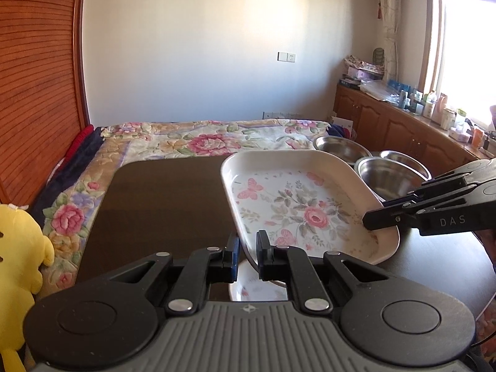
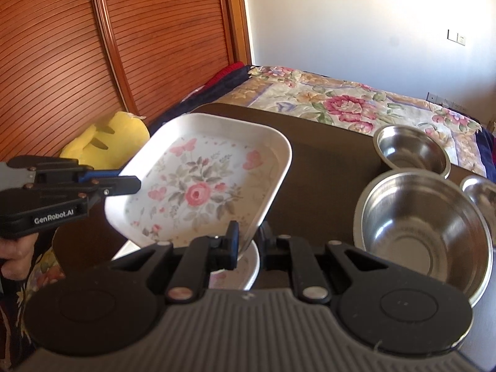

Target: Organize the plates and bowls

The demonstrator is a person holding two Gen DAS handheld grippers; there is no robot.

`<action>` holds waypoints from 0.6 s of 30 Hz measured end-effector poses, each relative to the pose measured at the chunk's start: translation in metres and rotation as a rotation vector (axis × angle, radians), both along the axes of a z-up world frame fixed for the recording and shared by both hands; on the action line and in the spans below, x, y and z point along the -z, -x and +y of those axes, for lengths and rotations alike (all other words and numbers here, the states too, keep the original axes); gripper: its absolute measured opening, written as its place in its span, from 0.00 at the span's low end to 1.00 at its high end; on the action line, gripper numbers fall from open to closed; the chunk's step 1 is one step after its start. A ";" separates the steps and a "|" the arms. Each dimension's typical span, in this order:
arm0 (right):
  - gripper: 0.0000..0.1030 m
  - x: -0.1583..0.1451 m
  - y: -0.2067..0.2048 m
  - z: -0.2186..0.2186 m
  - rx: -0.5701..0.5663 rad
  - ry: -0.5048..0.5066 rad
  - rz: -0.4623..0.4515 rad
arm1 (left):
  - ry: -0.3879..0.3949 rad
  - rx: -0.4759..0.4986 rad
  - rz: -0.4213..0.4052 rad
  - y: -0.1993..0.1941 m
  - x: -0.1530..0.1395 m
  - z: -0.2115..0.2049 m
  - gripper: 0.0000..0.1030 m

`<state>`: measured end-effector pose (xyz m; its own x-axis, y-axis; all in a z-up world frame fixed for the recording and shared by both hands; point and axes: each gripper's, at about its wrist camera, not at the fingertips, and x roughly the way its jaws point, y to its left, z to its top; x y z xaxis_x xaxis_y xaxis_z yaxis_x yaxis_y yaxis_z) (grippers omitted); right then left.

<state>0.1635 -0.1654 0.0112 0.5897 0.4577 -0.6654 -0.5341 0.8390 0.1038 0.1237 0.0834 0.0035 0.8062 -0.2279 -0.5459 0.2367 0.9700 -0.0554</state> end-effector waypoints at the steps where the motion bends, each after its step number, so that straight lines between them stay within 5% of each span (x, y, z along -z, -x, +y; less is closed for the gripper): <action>1: 0.14 0.002 0.003 -0.001 0.001 -0.003 0.001 | 0.004 0.000 0.004 0.002 0.002 0.000 0.13; 18: 0.14 0.030 0.032 -0.001 -0.014 -0.019 0.008 | 0.007 -0.016 0.034 0.038 0.033 0.005 0.13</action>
<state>0.1312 -0.1663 -0.0191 0.5775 0.4782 -0.6616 -0.5449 0.8293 0.1239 0.0858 0.0879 -0.0290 0.7908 -0.2192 -0.5715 0.2194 0.9731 -0.0696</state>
